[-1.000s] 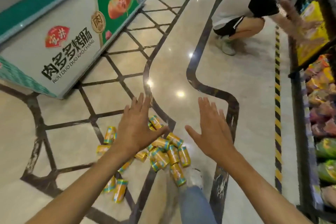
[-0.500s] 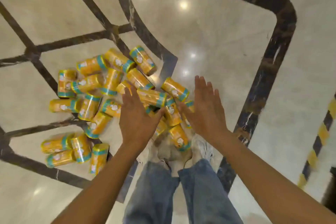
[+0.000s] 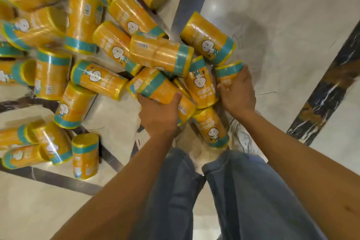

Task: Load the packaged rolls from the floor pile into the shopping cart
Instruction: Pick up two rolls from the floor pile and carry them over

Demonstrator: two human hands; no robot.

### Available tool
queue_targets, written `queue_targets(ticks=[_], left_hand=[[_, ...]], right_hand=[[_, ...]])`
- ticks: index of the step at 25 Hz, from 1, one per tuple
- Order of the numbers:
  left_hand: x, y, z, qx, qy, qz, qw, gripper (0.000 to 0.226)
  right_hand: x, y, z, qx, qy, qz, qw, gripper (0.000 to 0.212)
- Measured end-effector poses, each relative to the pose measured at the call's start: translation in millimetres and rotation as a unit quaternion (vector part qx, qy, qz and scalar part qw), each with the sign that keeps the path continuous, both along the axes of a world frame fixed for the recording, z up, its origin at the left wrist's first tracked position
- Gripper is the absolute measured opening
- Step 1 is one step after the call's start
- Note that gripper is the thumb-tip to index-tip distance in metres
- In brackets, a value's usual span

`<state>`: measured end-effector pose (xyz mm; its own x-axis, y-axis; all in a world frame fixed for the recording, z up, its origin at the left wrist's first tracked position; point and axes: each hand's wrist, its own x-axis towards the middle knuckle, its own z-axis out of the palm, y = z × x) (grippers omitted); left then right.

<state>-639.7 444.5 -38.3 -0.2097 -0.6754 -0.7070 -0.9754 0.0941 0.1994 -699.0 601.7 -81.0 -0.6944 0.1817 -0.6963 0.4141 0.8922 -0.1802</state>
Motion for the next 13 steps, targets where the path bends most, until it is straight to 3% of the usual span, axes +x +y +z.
queue_targets(ticks=[6,13], left_hand=[[-7.8,-0.9,20.4,-0.009,0.022,-0.004,1.000,0.093],[-77.5,-11.5,181.6,-0.043,0.123,-0.136,0.982,0.095]], right_hand=[[-11.8,3.9,29.6,0.033,0.002,0.014,0.999,0.075],[-61.3,-21.1,205.1,-0.059,0.088,0.002,0.994,0.077]])
